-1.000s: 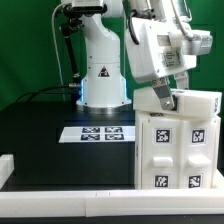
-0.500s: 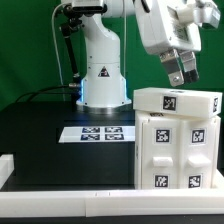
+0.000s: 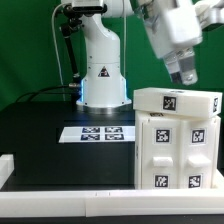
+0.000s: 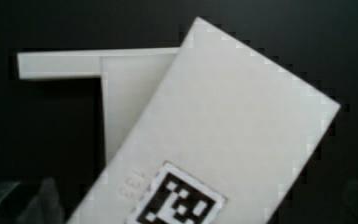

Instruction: Assemble cabinet

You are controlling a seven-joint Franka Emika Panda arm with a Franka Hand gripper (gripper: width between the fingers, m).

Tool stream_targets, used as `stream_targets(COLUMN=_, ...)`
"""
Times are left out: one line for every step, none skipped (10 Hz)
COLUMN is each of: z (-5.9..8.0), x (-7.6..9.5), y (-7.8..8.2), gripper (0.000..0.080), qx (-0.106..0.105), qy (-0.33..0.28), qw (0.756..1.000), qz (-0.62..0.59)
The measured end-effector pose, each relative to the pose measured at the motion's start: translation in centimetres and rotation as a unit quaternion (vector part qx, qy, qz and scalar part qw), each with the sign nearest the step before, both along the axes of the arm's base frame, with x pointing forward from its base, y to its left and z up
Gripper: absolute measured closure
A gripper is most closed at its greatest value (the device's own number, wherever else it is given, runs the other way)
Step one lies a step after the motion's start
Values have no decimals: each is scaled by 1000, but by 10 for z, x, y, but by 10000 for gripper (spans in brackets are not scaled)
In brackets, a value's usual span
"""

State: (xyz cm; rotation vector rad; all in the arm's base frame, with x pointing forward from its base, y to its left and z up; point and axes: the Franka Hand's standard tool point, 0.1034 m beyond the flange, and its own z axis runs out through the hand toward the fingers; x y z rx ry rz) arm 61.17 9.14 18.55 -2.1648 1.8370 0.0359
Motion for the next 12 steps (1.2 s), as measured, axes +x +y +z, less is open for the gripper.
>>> stream_targets(z=1, x=4, y=0, gripper=2, qx=-15, qy=-19, qw=996, qz=83)
stream_targets(z=2, x=6, y=1, gripper=2, qx=-20, qy=-25, qw=990, qz=137)
stream_targets(z=1, x=6, y=1, gripper=2, qx=-25, qy=-33, qw=985, qz=165)
stream_targets(z=0, x=6, y=1, gripper=2, qx=-31, qy=-41, qw=979, qz=198)
stream_targets(z=0, x=6, y=0, gripper=2, qx=-36, qy=-48, qw=972, qz=226)
stream_targets(z=0, x=6, y=0, gripper=2, qx=-42, qy=-57, qw=963, qz=261)
stream_targets(z=0, x=6, y=0, gripper=2, qx=-49, qy=-68, qw=950, qz=302)
stream_targets(z=0, x=5, y=-2, gripper=2, qx=-81, qy=-77, qw=913, qz=393)
stream_targets(z=0, x=6, y=-2, gripper=2, qx=-112, qy=-93, qw=863, qz=484)
stream_targets(z=-1, x=5, y=-3, gripper=2, qx=-125, qy=-104, qw=814, qz=557)
stream_targets(z=-2, x=4, y=-4, gripper=2, qx=-133, qy=-110, qw=772, qz=611)
stream_targets(z=-2, x=4, y=-4, gripper=2, qx=-144, qy=-112, qw=724, qz=665)
